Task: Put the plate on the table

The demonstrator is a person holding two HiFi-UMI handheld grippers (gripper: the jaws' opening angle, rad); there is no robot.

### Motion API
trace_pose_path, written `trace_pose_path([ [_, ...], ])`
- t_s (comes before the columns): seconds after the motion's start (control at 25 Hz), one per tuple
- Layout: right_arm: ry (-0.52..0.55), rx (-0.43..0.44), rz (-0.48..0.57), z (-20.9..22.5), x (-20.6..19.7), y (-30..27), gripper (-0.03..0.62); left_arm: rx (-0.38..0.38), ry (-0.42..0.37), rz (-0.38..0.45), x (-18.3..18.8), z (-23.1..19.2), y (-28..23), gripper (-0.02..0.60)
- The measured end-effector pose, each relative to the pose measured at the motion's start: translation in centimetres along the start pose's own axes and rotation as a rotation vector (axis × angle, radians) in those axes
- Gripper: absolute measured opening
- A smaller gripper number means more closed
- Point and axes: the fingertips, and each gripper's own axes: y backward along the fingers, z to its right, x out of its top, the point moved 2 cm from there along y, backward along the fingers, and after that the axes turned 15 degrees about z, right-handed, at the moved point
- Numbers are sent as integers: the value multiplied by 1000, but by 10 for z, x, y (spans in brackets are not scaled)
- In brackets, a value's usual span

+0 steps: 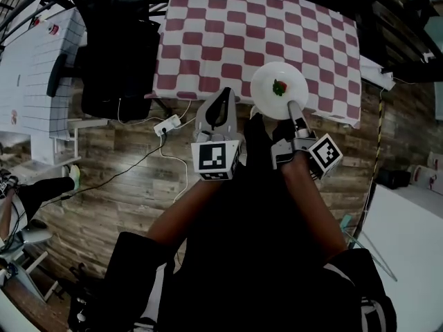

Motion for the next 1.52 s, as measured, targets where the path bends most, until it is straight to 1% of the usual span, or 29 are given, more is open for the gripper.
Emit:
trace_pose_path([
  [0.12,-1,8,-4,0,5,-9,20,18,-5,-16,-4,-1,-6,9],
  [0.28,-9,20,-6,-1,11,-25,20,11,-19,-1,0,3,-23,9],
  [0.48,-4,34,-36,-3,14,-47,20,5,-22,-15,-7,10,-46,9],
  [0.8,8,7,-46,2,42,-92,20,-13,-29,-57,-27,28,-106,9],
  [0.84,6,12,-45,4,46,-99,20,-13,-33,-60,-30,30,-113,9],
  [0.96,-24,64,-43,2,56,-124,18,-22,-54,-62,-40,37,-133,9],
  [1.08,-19,80,-54,1,62,-149,18,-32,-75,-74,-51,42,-155,9],
  [1.16,-11,75,-70,6,65,-164,18,-33,-83,-91,-59,44,-168,9],
  [1.28,-4,36,-100,23,70,-182,18,-28,-87,-121,-73,44,-184,9],
  [1.4,-26,66,-129,33,72,-203,18,-17,-87,-132,-81,43,-200,9],
  [1.52,-8,75,-156,43,75,-225,18,0,-87,-127,-84,41,-217,9],
])
